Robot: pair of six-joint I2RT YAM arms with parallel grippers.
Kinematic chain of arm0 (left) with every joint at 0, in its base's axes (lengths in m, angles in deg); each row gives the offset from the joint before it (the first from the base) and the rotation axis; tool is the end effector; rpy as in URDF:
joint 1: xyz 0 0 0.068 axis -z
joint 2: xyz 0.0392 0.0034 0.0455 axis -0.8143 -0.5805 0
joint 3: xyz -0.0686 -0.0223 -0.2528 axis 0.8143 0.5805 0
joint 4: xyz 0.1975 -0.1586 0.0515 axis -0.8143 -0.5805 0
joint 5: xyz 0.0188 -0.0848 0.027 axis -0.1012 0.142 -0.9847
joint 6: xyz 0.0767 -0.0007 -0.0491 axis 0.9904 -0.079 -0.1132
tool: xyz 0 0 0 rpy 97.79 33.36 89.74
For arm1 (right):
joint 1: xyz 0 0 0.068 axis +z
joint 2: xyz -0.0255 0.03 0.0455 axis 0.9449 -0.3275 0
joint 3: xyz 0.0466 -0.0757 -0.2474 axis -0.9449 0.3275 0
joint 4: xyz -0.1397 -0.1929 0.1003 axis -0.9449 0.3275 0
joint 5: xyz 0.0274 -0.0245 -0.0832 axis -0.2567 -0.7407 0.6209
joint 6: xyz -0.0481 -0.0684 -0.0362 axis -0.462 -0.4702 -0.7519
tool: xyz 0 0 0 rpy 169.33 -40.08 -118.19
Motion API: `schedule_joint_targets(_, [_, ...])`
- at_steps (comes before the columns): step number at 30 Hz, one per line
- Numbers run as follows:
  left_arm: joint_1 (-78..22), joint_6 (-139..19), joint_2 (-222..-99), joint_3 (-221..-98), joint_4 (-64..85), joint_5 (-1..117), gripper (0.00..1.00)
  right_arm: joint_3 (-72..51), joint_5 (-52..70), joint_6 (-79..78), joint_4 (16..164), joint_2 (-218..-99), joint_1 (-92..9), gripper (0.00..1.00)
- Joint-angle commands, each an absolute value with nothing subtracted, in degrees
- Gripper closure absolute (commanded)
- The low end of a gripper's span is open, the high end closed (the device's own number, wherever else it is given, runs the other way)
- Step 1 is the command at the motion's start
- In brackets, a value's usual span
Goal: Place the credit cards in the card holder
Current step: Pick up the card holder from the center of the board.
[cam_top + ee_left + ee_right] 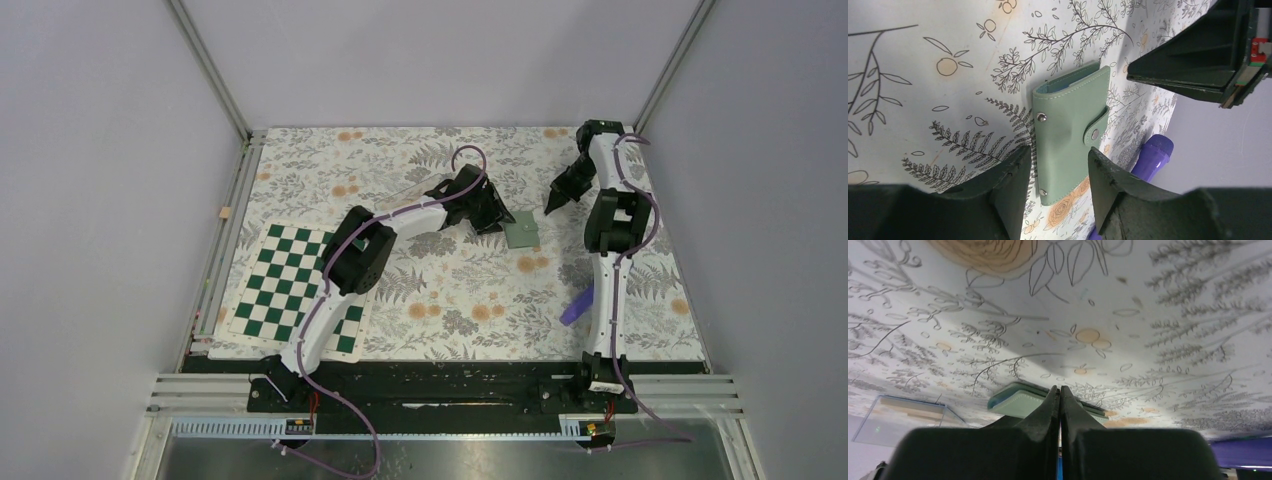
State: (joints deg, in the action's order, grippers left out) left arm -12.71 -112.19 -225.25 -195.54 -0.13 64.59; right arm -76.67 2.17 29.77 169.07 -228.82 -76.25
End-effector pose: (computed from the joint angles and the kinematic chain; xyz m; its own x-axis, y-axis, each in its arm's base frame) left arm 0.4102 -0.3954 0.1021 -0.9225 -0.3340 -0.1937 -0.0736 0.6445 -0.7610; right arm 0.4925 -0.0261 0.0988 -0.7416 0.6555 0.1425 0.6702 0.7146 0.2007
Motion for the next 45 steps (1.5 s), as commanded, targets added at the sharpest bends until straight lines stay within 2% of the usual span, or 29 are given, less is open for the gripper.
schedule_joint_targets(1, [-12.5,-112.7,-226.6,-198.1,-1.4,65.9,0.54,-83.1,1.4,26.5,184.3,-232.8,-75.5,1.00])
schedule_joint_targets(10, [-11.8,-113.2,-227.1,-199.0,-1.1,66.9,0.57,-82.5,4.9,23.8,186.9,-232.5,-73.3,1.00])
schedule_joint_targets(16, [-11.6,-113.8,-227.3,-198.5,0.5,69.2,0.59,-80.6,2.1,23.8,187.0,-232.0,-68.0,1.00])
schedule_joint_targets(22, [-11.7,-113.6,-224.0,-192.5,7.5,71.1,0.61,-79.0,-0.2,22.9,187.0,-231.9,-66.7,1.00])
schedule_joint_targets(26, [-11.5,-112.7,-220.8,-188.0,11.9,71.7,0.69,-76.1,-1.6,19.2,186.8,-230.6,-65.7,1.00])
schedule_joint_targets(29, [-11.3,-111.1,-216.3,-182.0,13.1,70.6,0.84,-71.3,-1.2,15.2,185.3,-227.9,-64.4,1.00])
schedule_joint_targets(31, [-11.3,-110.6,-212.7,-177.3,13.5,69.9,0.97,-65.3,-1.0,14.2,181.3,-224.0,-63.8,1.00])
schedule_joint_targets(32, [-11.4,-110.2,-210.7,-175.0,13.4,69.5,1.00,-61.1,-0.9,13.9,179.4,-221.4,-63.7,1.00])
schedule_joint_targets(37, [-11.4,-108.4,-198.4,-161.1,17.3,68.2,1.00,-47.4,0.0,12.0,168.9,-204.7,-63.6,0.99])
schedule_joint_targets(38, [-11.4,-107.8,-195.8,-158.6,17.8,67.8,1.00,-43.5,-0.5,11.4,166.0,-200.6,-63.6,0.95])
schedule_joint_targets(41, [-11.3,-105.4,-188.0,-152.4,17.7,67.4,1.00,-31.1,-0.8,12.1,156.2,-186.2,-63.5,0.59])
schedule_joint_targets(44, [-11.3,-102.3,-179.2,-147.8,13.9,66.0,1.00,-21.4,-0.9,12.2,149.3,-172.9,-63.6,0.36])
schedule_joint_targets(45, [-11.3,-101.1,-176.3,-146.9,11.5,65.5,1.00,-18.2,-1.4,12.3,146.5,-168.6,-63.6,0.23])
